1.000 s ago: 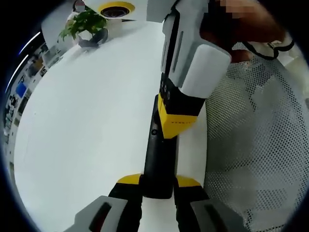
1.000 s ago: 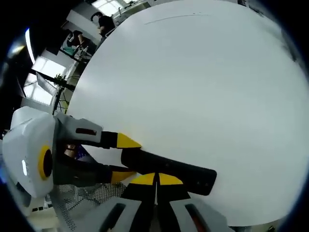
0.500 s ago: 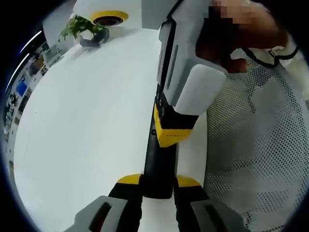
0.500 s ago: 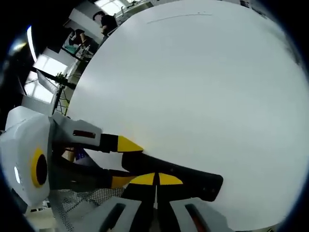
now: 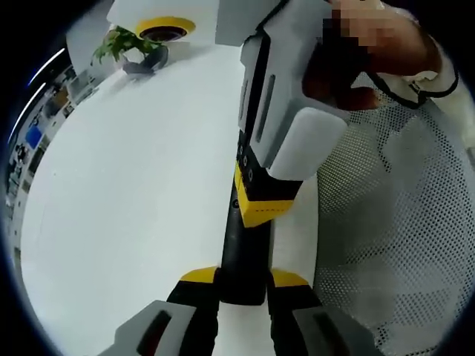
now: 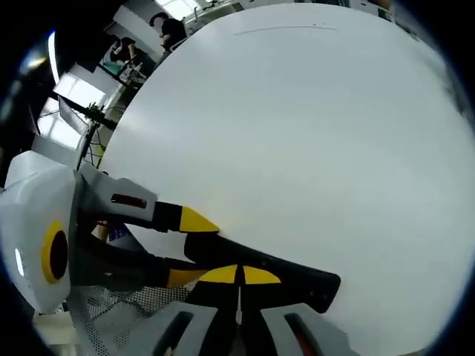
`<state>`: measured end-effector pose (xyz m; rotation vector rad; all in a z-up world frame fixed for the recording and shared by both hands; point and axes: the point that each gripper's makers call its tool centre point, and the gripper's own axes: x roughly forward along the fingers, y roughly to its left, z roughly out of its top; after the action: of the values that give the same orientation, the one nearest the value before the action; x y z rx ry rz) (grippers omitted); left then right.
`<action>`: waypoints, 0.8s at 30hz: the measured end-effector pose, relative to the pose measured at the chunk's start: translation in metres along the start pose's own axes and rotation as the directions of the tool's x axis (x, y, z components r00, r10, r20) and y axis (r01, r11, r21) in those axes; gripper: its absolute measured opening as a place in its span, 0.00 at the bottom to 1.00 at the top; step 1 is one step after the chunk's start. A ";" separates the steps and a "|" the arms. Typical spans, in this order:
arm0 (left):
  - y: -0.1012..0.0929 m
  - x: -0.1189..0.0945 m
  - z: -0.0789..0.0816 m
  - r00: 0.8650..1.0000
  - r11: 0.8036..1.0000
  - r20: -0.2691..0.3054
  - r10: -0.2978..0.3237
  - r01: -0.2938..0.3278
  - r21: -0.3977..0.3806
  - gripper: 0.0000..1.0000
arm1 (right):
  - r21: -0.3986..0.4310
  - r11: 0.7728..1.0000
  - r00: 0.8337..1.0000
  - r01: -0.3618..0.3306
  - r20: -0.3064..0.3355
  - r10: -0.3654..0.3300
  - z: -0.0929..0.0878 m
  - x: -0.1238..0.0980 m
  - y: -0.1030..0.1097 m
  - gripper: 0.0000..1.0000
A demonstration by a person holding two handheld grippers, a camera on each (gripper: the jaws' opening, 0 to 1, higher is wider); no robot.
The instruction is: Press the specified remote control buttons in sequence, fully releasing each button before pressing the next.
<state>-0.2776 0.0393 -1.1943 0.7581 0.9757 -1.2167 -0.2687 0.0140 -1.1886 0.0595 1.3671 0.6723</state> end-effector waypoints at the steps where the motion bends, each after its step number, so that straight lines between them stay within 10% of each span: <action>1: 0.000 0.000 0.000 1.000 1.000 -0.001 0.000 0.000 -0.001 0.24 | -0.001 1.000 1.000 0.002 0.001 -0.002 0.000 0.000 0.000 0.00; 24: 0.000 0.000 0.000 1.000 1.000 -0.004 0.001 -0.001 -0.002 0.24 | 0.093 0.992 0.996 -0.085 0.038 0.082 0.000 -0.002 0.007 0.00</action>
<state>-0.2779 0.0390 -1.1943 0.7594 0.9798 -1.2131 -0.2718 0.0193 -1.1838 0.2040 1.3684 0.6733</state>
